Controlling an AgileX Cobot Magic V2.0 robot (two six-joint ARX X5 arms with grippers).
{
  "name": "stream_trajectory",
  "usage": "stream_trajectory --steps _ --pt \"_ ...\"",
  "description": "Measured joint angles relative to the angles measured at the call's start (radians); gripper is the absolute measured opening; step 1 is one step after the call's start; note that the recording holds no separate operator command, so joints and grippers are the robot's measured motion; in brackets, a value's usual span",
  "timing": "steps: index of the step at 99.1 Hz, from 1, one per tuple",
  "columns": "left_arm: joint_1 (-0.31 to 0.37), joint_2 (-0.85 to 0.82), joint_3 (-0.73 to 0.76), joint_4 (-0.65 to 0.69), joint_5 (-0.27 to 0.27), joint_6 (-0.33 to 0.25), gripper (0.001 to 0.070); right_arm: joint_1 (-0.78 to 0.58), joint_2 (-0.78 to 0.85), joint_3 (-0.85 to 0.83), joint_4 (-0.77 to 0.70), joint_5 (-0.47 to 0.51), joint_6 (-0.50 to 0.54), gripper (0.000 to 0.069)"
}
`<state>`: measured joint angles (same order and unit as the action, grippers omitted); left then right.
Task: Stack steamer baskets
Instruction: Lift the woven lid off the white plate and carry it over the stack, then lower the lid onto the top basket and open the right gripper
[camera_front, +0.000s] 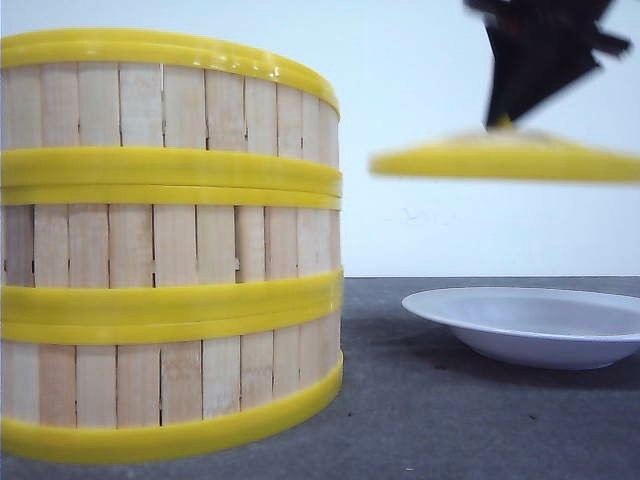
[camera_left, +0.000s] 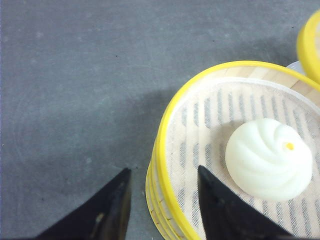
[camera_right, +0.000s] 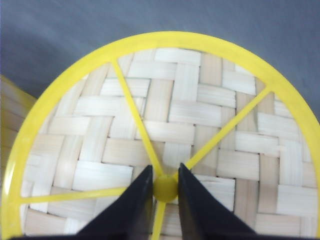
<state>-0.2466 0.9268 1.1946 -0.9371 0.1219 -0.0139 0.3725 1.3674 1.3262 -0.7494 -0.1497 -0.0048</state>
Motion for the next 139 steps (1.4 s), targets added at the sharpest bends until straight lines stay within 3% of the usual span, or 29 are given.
stream_trajectory --steps 14,46,58,90,139 --pt "0.0 0.0 0.0 0.0 -0.036 0.014 0.0235 0.079 0.003 0.134 -0.046 -0.059 0.0 0.0057" --pt "0.049 0.0 0.0 0.0 -0.117 0.021 0.0235 0.299 0.118 0.399 -0.186 -0.061 -0.005 0.0057" --pt "0.074 0.001 0.0 0.003 -0.124 0.022 0.0235 0.382 0.177 0.456 -0.204 -0.066 -0.016 0.0057" --pt "0.09 0.001 0.0 0.007 -0.124 0.022 0.0235 0.506 0.318 0.505 -0.196 -0.063 -0.032 0.0057" --pt "0.091 0.001 0.0 0.007 -0.124 0.022 0.0235 0.533 0.36 0.506 -0.147 -0.056 -0.041 0.0057"
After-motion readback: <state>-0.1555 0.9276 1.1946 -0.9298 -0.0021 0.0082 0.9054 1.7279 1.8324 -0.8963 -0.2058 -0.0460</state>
